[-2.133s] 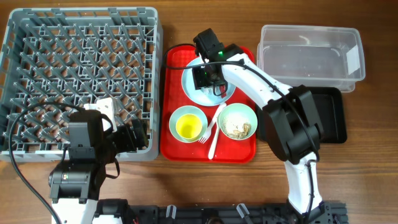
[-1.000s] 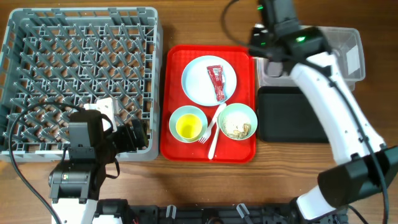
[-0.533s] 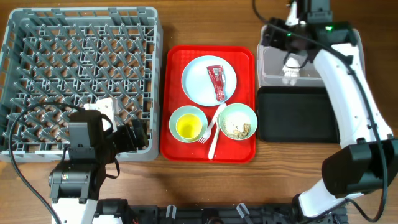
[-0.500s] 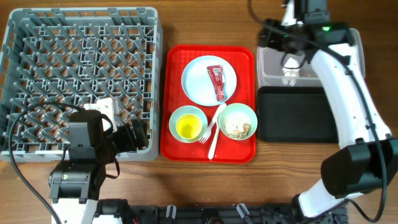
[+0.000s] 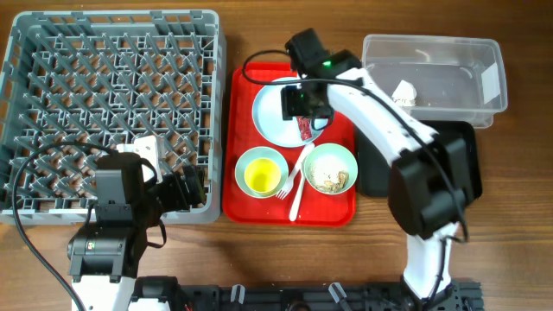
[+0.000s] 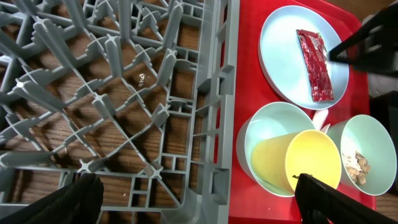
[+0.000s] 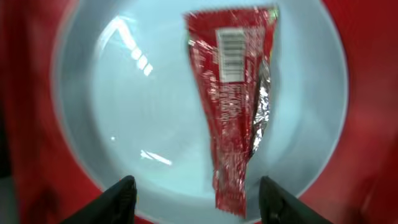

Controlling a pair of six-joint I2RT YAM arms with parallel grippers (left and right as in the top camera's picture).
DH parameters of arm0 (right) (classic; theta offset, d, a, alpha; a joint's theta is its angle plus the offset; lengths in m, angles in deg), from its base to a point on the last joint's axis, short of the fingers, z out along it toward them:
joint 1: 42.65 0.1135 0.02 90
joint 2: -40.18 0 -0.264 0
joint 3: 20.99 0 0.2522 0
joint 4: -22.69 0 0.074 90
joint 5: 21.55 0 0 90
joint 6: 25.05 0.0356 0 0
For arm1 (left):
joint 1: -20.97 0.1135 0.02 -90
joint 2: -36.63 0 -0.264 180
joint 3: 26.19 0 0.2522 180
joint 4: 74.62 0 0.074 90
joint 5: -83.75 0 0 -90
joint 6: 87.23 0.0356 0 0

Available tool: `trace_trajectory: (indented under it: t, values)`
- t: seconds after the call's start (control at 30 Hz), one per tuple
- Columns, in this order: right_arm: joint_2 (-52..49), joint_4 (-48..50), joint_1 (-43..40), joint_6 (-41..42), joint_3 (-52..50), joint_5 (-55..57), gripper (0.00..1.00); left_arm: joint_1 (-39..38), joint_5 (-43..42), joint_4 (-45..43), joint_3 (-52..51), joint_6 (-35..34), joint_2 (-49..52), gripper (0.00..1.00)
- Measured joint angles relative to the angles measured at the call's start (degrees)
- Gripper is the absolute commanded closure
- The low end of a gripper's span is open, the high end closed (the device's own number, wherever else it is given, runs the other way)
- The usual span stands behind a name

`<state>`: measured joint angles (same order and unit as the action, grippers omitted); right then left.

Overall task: Sort waste into correct bins and load items into the dishwasher rack
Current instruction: 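Grasp the red wrapper on the plate and drop it in the clear bin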

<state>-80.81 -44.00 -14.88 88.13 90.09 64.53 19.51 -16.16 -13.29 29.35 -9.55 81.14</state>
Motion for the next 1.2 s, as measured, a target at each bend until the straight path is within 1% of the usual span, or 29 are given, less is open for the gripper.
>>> trace_trajectory:
  t: [0.1,0.2,0.23,0.27,0.5,0.57,0.73,0.83,0.9,0.97,1.0,1.03,1.07,1.1,1.2]
  values:
    - [-3.5,0.0,0.0,2.67,-0.22,1.27,0.57,0.0,0.0,0.0,0.0,0.0,0.0,0.0]
    - [-5.95,0.02,0.0,4.24,-0.33,2.08,0.73,0.0,0.0,0.0,0.0,0.0,0.0,0.0]
    - [-6.23,0.02,0.0,4.35,-0.42,2.32,0.86,0.0,0.0,0.0,0.0,0.0,0.0,0.0]
    - [-6.29,0.0,0.0,4.76,-0.44,2.49,0.96,0.0,-0.02,0.0,0.0,0.0,0.0,0.0]
    - [-6.21,-2.19,-0.17,5.09,-0.44,2.47,0.96,0.0,0.0,0.0,0.0,0.0,0.0,0.0]
    - [-4.26,-2.23,-0.87,5.09,-0.57,2.45,0.96,0.0,0.0,0.0,0.0,0.0,0.0,0.0]
    - [10.64,-0.33,-5.88,6.4,-0.87,4.02,0.96,0.0,0.0,0.0,0.0,0.0,0.0,0.0]
    - [18.32,-0.22,-11.98,11.06,-0.76,6.56,0.96,0.0,0.0,0.0,0.0,0.0,0.0,0.0]
    - [19.39,-1.01,-17.4,15.15,-0.52,7.76,0.95,0.0,0.0,0.0,0.0,0.0,0.0,0.0]
    - [18.43,-1.99,-21.64,18.21,-0.55,8.48,0.63,0.0,0.0,0.0,0.0,0.0,0.0,0.0]
    - [18.05,-1.79,-22.73,18.82,-0.55,8.5,0.54,0.0,0.0,0.0,0.0,0.0,0.0,0.0]
    - [17.42,-1.29,-24.26,19.52,-0.55,8.5,0.49,0.0,0.0,0.0,0.0,0.0,0.0,0.0]
    - [16.87,-0.85,-25.29,20.13,-0.55,8.5,0.36,0.0,0.0,0.0,0.0,0.0,0.02,0.0]
    - [16.26,-0.7,-25.97,19.93,-0.55,8.52,0.26,0.0,0.0,0.0,0.0,0.0,0.0,0.0]
    - [15.54,-0.22,-26.75,18.05,-0.55,8.46,0.18,0.0,0.0,0.0,0.0,0.0,0.0,0.0]
